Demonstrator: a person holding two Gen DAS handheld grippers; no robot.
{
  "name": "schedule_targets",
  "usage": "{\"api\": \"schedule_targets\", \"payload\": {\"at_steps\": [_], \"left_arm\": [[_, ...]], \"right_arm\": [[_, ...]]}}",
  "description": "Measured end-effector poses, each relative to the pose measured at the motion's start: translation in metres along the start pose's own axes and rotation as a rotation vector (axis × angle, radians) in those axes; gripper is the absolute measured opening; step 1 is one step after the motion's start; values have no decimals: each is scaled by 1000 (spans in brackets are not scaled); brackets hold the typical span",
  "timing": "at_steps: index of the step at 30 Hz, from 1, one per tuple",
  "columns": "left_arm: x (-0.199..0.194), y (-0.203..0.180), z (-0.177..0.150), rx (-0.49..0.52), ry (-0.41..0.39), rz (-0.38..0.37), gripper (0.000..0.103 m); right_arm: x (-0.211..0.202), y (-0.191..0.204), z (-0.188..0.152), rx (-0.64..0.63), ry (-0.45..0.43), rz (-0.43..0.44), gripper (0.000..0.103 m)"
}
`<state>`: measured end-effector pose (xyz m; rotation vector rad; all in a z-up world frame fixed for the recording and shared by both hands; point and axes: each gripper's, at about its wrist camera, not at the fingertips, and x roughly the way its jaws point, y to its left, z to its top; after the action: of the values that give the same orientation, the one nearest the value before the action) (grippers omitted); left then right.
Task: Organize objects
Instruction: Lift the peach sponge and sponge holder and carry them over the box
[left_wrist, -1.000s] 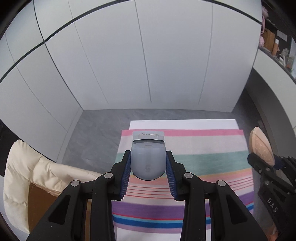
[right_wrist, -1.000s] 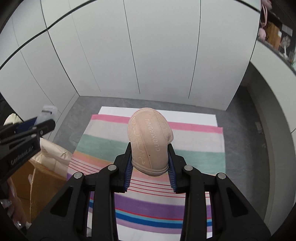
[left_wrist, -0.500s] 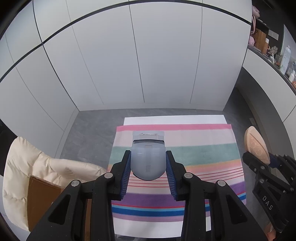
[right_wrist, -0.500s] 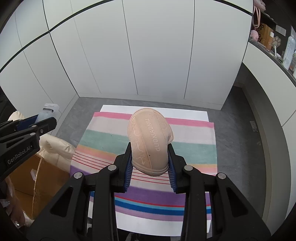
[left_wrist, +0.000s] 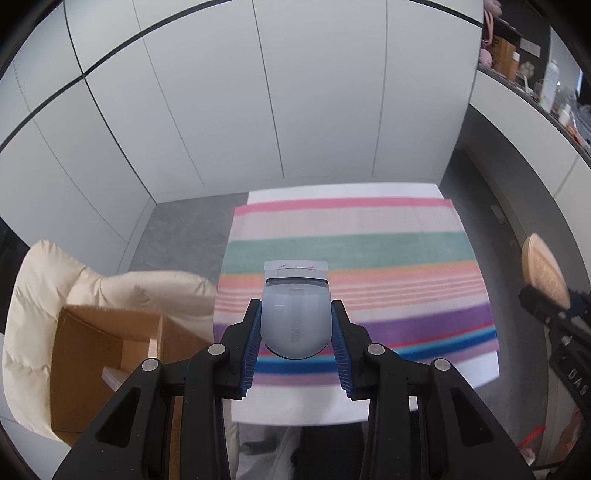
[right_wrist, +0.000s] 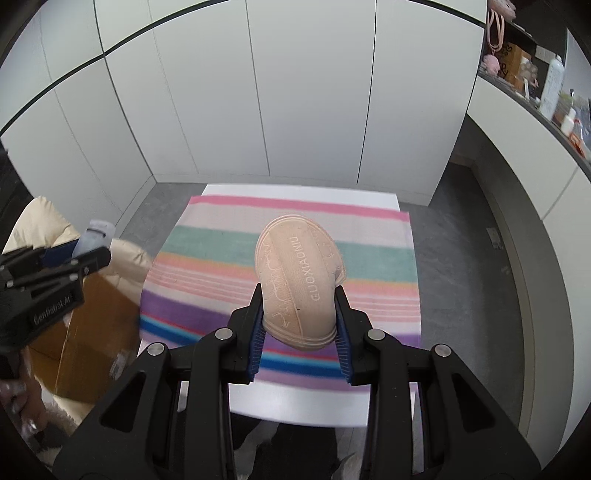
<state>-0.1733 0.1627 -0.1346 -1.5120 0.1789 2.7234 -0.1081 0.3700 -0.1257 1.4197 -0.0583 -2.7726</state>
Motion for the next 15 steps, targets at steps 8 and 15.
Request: {"api": "schedule_targets", "payload": {"at_steps": [8,15], "left_arm": [[-13,10,-23,31,-9,-2,37],[-3,35,-26,-1,-14,31,37]], "right_arm": [[-6,1,-46,30,47,-7,34],[-1,5,-49,48,63,-14,34]]}}
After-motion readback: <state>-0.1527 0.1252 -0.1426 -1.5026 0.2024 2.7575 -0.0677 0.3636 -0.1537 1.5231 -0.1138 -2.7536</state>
